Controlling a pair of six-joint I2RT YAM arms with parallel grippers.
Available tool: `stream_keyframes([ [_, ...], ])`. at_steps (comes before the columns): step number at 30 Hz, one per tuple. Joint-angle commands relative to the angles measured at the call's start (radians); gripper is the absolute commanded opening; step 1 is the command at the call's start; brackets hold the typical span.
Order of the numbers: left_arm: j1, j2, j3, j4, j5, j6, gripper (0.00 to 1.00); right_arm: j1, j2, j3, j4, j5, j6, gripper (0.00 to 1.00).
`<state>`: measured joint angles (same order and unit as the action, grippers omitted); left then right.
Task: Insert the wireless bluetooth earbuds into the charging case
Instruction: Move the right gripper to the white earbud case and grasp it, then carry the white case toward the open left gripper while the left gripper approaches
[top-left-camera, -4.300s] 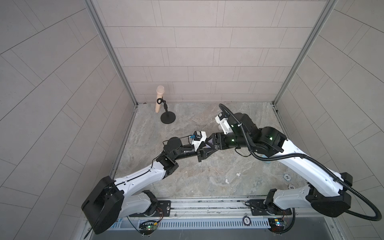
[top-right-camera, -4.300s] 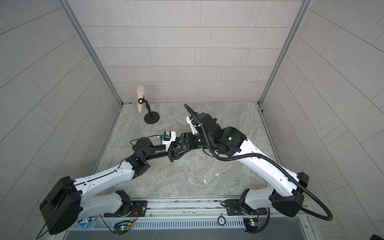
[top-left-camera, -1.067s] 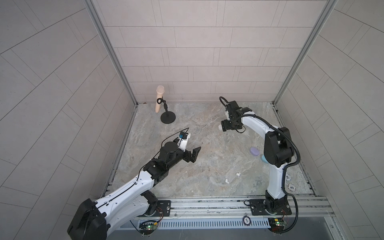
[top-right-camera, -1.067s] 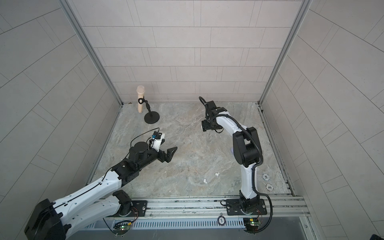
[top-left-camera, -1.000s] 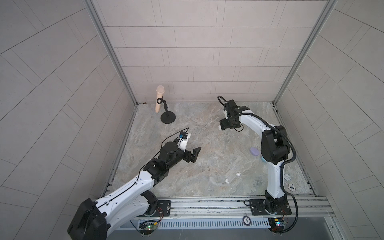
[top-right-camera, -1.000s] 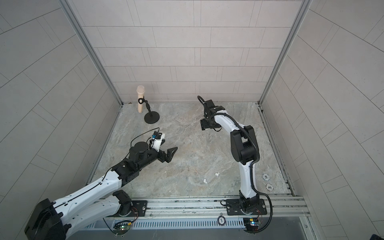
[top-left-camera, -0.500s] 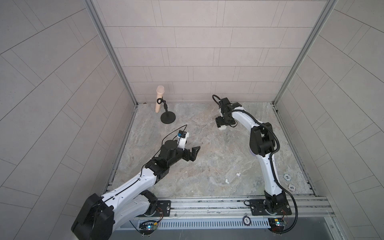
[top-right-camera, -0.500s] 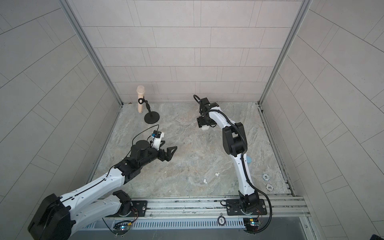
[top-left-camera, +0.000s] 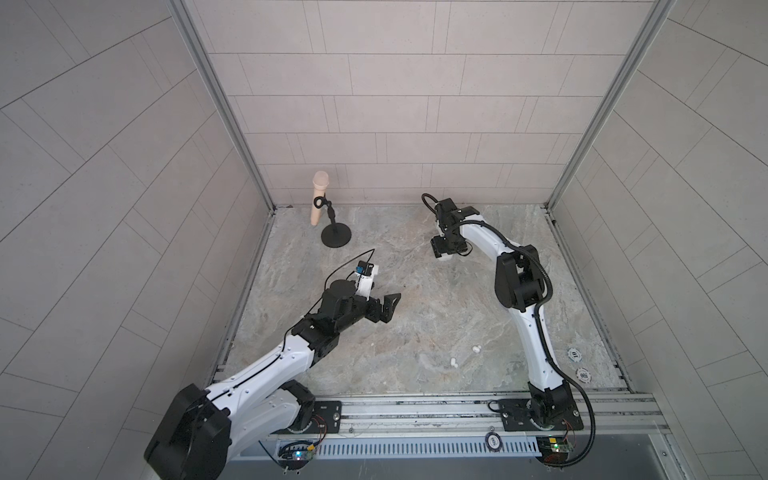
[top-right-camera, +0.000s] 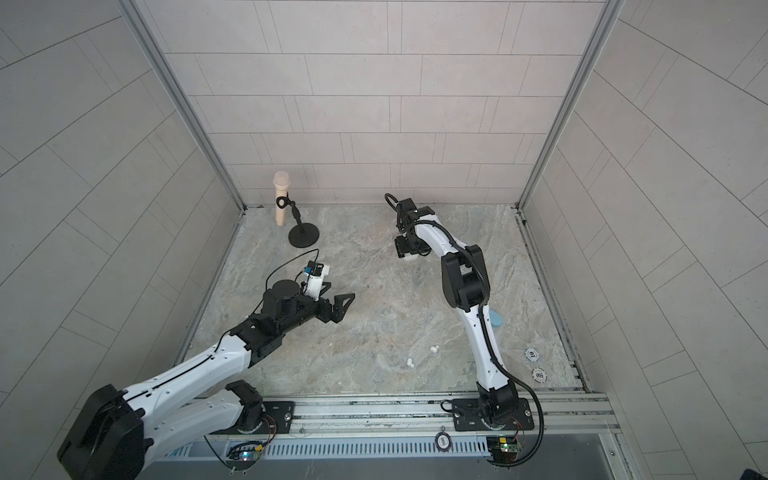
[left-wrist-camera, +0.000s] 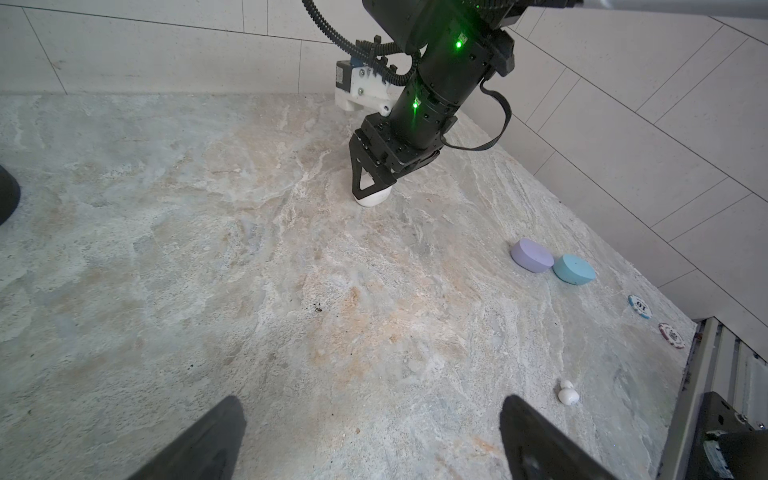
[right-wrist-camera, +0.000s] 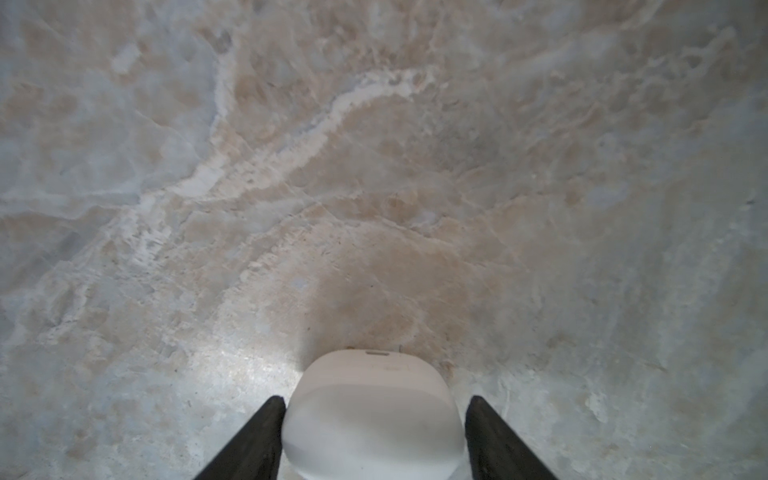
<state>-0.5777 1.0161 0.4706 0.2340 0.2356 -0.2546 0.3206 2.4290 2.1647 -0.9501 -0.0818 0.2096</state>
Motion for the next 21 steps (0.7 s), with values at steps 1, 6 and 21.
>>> stream_keyframes([
  [1, 0.009, -0.001, 0.000, 0.018, 0.003, -0.003, 1.00, 0.006, 0.008, 0.009, -0.029, 0.011, -0.007, 0.65],
  [6, 0.010, 0.001, 0.006, 0.013, 0.001, 0.000, 1.00, 0.006, -0.009, -0.005, -0.016, 0.011, -0.001, 0.58],
  [21, -0.053, 0.069, 0.043, 0.054, 0.011, 0.129, 1.00, 0.021, -0.349, -0.307, -0.006, -0.023, 0.084, 0.51],
])
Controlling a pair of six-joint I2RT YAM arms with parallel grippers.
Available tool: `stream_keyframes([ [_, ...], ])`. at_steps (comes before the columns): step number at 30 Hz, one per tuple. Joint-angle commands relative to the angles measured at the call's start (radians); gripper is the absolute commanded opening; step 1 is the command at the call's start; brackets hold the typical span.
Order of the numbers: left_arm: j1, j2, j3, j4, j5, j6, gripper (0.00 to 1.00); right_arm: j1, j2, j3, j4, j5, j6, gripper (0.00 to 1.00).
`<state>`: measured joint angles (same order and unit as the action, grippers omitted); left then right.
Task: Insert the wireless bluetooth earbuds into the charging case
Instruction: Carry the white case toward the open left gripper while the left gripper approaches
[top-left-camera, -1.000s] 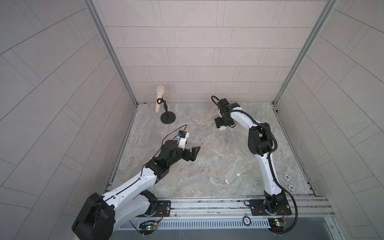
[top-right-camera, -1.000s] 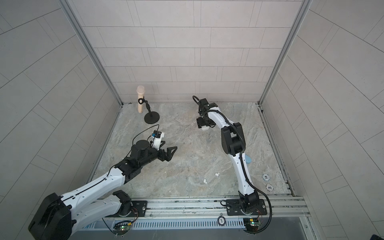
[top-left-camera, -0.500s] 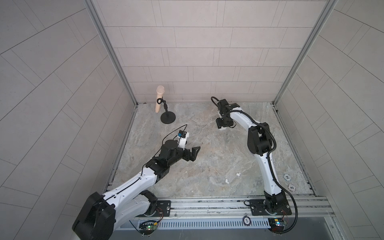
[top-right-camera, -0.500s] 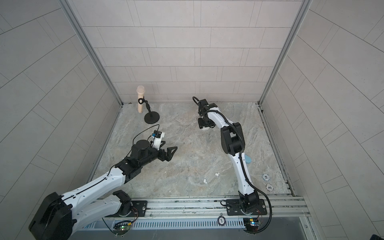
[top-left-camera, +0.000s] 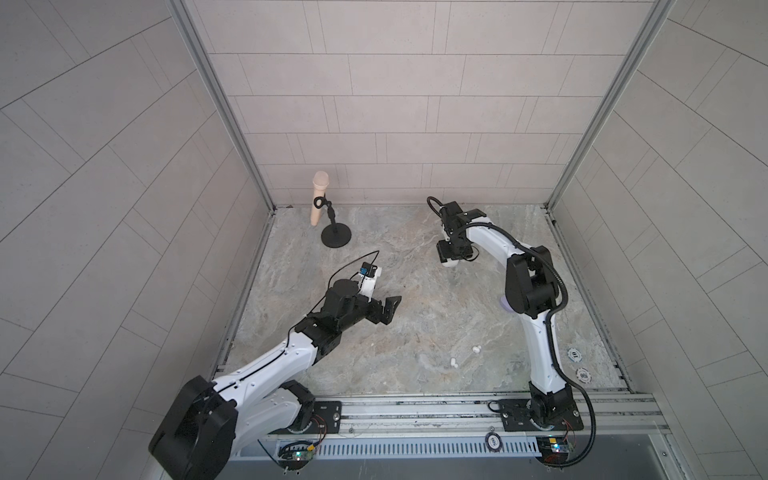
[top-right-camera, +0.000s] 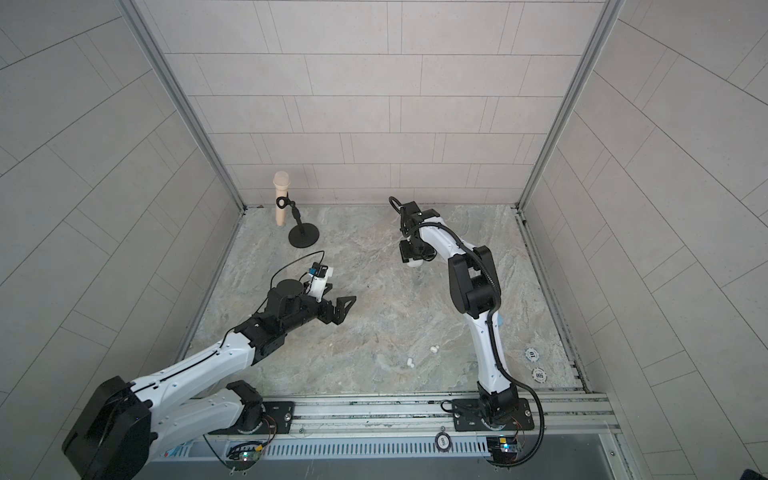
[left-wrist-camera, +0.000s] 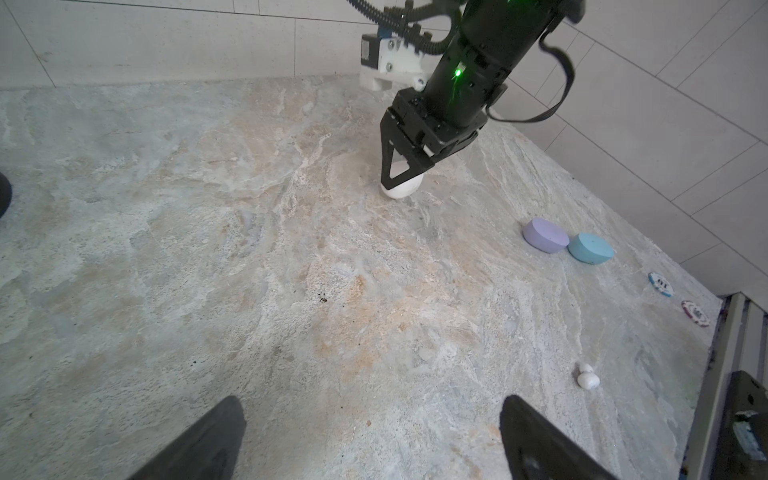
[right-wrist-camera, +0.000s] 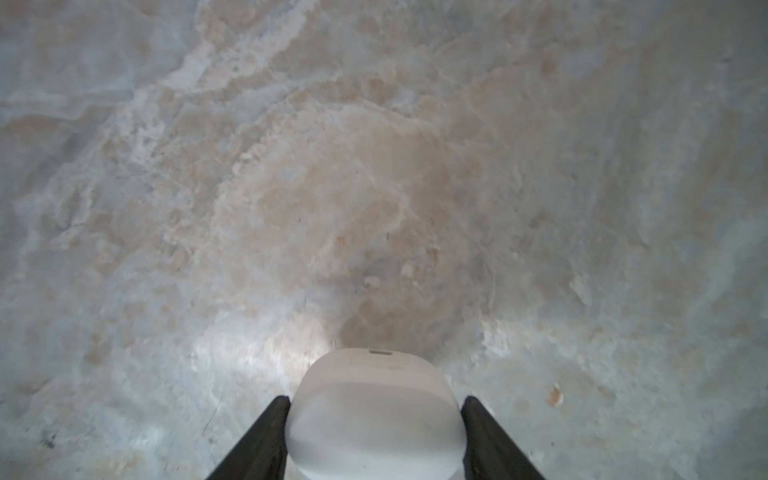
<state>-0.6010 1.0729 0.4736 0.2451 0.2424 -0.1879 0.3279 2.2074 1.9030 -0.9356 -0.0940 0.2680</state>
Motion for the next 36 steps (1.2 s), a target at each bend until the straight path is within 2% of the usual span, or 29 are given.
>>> stream_keyframes([
  [1, -0.049, 0.023, 0.042, 0.051, 0.010, 0.083, 1.00, 0.018, -0.169, -0.089, -0.019, -0.020, 0.036, 0.51],
  [4, -0.092, 0.045, 0.041, 0.104, 0.043, 0.122, 1.00, 0.041, -0.291, -0.216, -0.010, -0.047, 0.064, 0.50],
  [11, -0.153, 0.078, -0.020, 0.381, 0.179, 0.136, 1.00, 0.165, -0.614, -0.462, -0.031, -0.086, 0.178, 0.50],
  [15, -0.177, 0.124, -0.045, 0.489, 0.268, 0.138, 1.00, 0.250, -0.762, -0.560, -0.019, -0.109, 0.269, 0.50],
  [18, -0.200, 0.143, -0.079, 0.562, 0.290, 0.136, 1.00, 0.309, -0.847, -0.587, -0.022, -0.105, 0.328, 0.50],
  [24, -0.263, 0.167, -0.054, 0.559, 0.310, 0.187, 1.00, 0.426, -0.923, -0.573, -0.056, -0.089, 0.425, 0.49],
  [28, -0.270, 0.189, -0.034, 0.585, 0.334, 0.187, 0.99, 0.485, -0.938, -0.544, -0.069, -0.068, 0.471, 0.49],
  [36, -0.271, 0.198, -0.008, 0.599, 0.355, 0.199, 0.87, 0.527, -0.954, -0.521, -0.068, -0.073, 0.517, 0.49],
])
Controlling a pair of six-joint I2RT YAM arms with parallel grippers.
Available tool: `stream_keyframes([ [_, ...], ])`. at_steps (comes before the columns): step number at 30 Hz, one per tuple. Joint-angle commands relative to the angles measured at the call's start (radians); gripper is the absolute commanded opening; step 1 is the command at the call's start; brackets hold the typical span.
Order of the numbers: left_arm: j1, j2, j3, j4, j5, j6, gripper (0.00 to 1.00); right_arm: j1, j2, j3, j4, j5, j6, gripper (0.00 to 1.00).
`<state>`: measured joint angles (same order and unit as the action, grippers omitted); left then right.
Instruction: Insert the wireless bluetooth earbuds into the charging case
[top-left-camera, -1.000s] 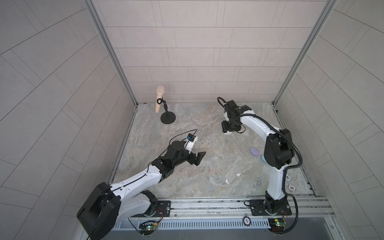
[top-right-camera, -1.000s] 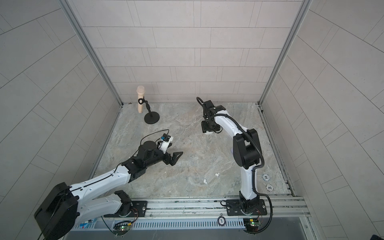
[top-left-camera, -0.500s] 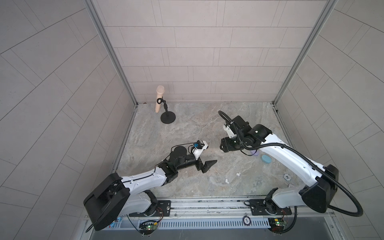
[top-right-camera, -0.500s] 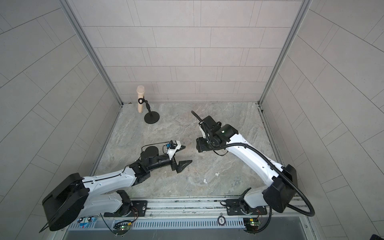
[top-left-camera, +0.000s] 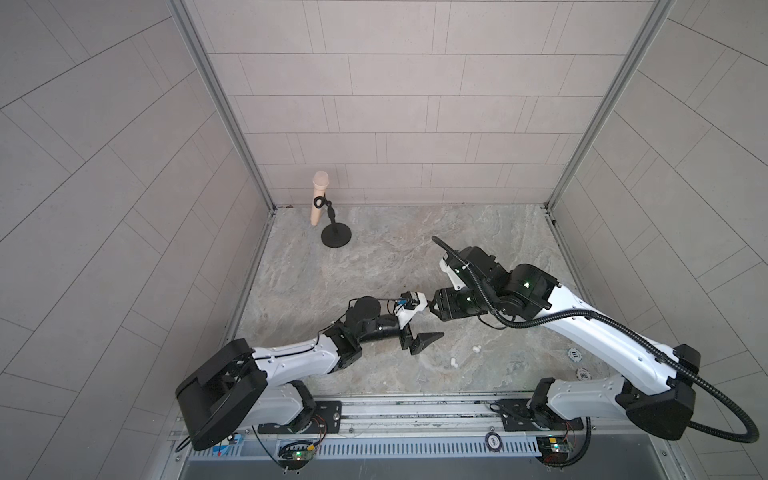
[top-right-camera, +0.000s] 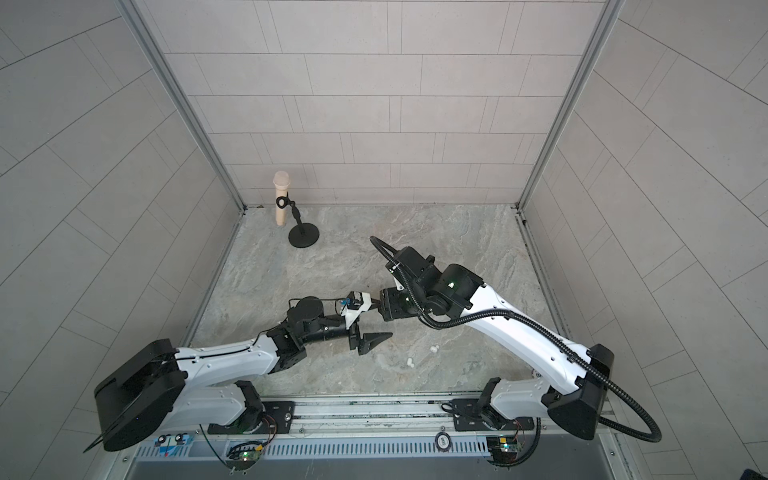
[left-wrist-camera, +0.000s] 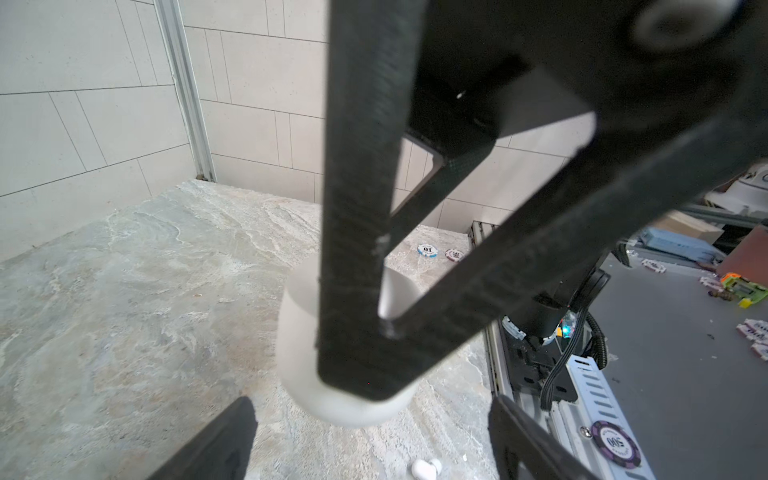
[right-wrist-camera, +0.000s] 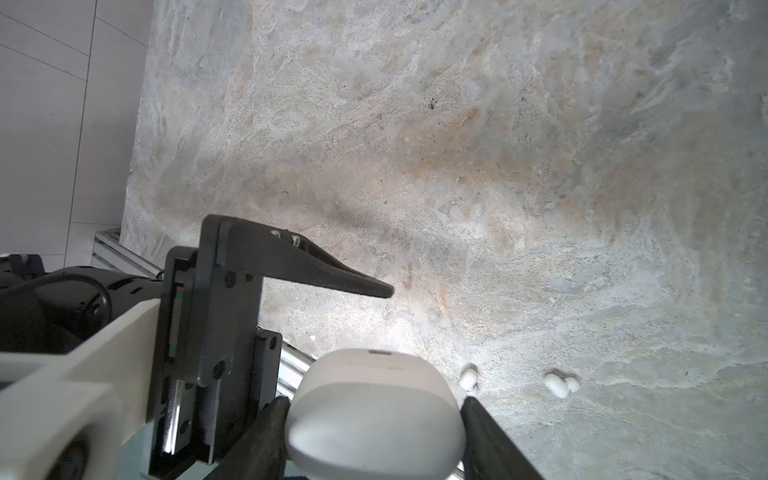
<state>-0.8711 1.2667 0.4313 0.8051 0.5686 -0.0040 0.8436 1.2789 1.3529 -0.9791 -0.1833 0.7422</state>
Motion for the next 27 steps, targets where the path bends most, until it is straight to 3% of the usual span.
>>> stream_keyframes([
  [1, -0.002, 0.006, 0.039, 0.039, 0.035, 0.018, 0.86, 0.012, -0.026, 0.031, -0.024, 0.011, 0.046, 0.49],
  [20, -0.022, 0.029, 0.082, 0.024, 0.017, 0.055, 0.61, 0.034, -0.027, 0.023, 0.003, -0.023, 0.074, 0.49],
  [27, -0.021, 0.038, 0.097, 0.011, 0.033, 0.053, 0.59, 0.041, -0.014, 0.034, 0.005, -0.026, 0.067, 0.49],
])
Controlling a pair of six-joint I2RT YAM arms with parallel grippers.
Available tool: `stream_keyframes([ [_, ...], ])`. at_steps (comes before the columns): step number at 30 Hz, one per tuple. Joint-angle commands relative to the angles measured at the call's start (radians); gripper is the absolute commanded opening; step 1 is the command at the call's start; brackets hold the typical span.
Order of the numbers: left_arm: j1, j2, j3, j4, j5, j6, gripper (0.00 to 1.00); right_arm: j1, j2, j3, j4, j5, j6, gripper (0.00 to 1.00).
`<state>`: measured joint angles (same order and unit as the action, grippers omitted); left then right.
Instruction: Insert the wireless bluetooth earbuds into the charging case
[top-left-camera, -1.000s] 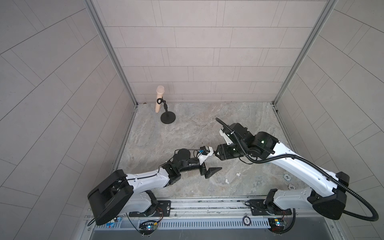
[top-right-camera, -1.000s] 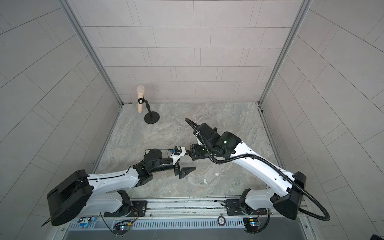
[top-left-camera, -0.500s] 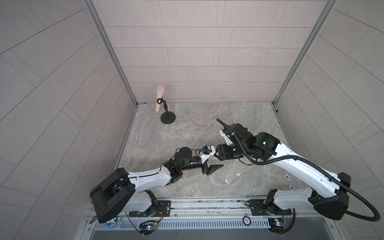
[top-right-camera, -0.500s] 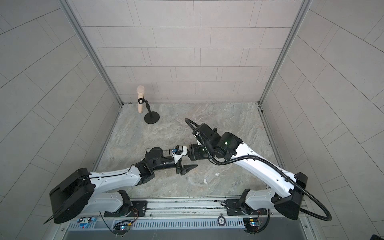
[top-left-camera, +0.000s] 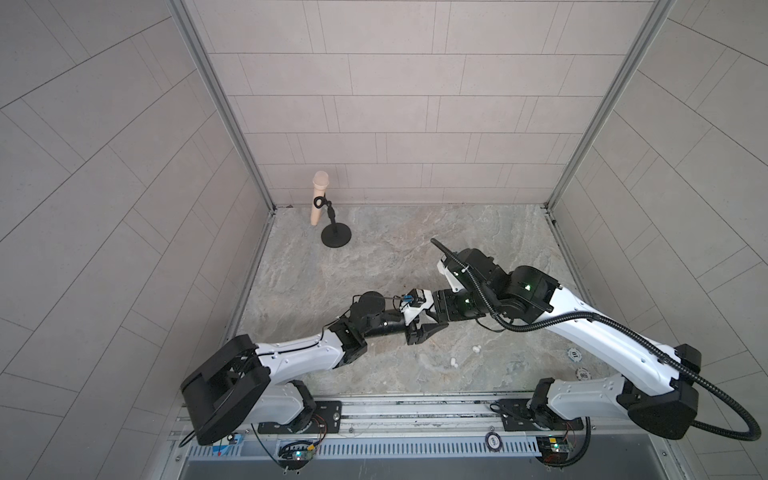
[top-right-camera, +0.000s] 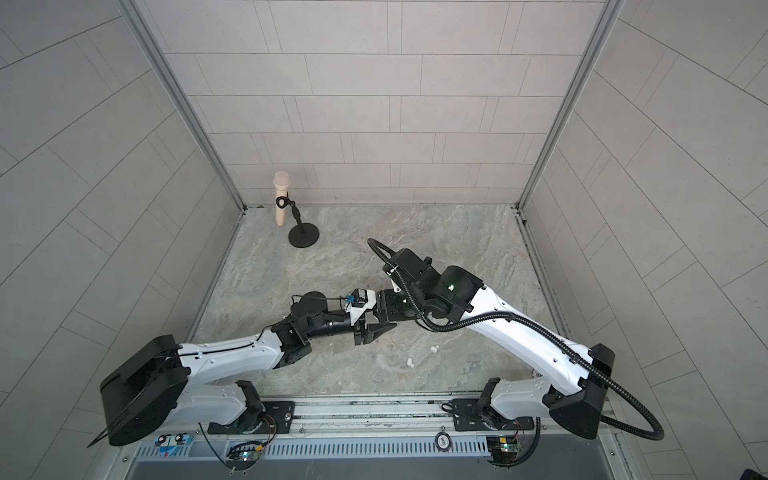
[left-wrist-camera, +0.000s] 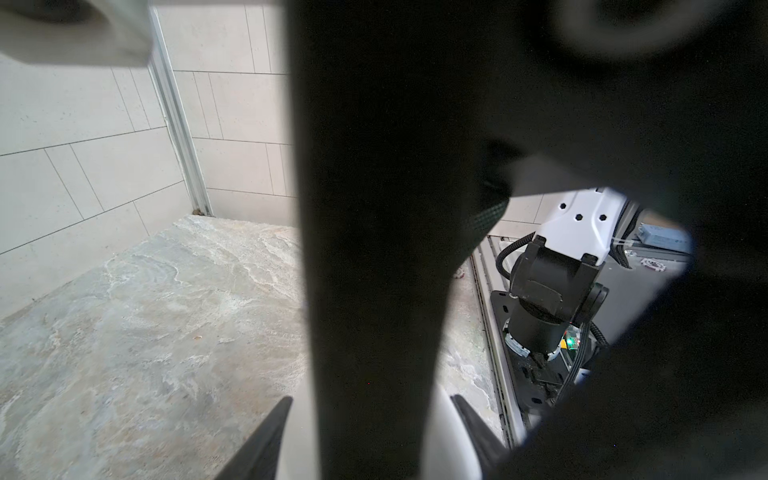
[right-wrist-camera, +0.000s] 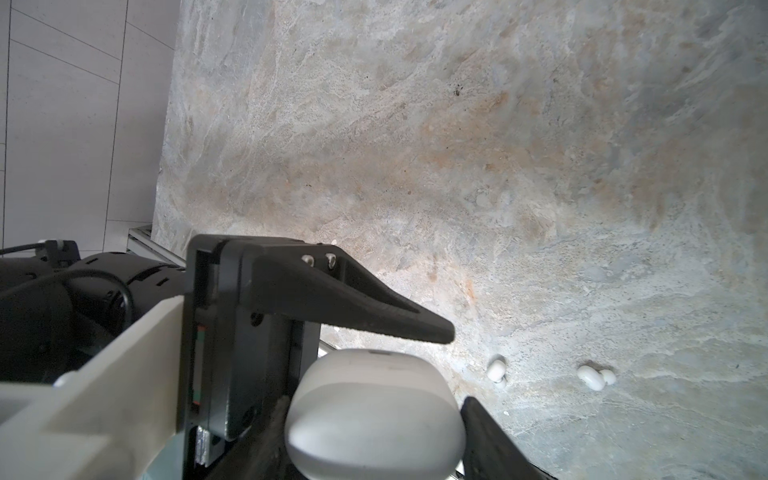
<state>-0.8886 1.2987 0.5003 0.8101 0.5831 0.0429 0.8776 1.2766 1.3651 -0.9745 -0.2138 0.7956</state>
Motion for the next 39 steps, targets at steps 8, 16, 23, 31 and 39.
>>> stream_keyframes([
  [8, -0.003, 0.009, 0.031, -0.009, 0.027, 0.006, 0.53, 0.014, -0.008, 0.048, 0.000, 0.010, 0.010, 0.48],
  [16, -0.003, 0.008, 0.040, -0.018, 0.038, 0.008, 0.49, 0.023, 0.007, 0.060, 0.005, 0.002, 0.004, 0.48],
  [23, -0.003, 0.004, 0.043, -0.030, 0.051, 0.011, 0.46, 0.027, 0.022, 0.070, 0.013, -0.008, -0.007, 0.48],
  [31, -0.003, 0.011, 0.048, -0.018, 0.090, -0.008, 0.46, 0.028, 0.035, 0.087, 0.011, -0.011, -0.030, 0.48],
  [39, -0.003, 0.010, 0.050, -0.013, 0.110, -0.018, 0.49, 0.028, 0.037, 0.089, 0.013, -0.022, -0.047, 0.48],
])
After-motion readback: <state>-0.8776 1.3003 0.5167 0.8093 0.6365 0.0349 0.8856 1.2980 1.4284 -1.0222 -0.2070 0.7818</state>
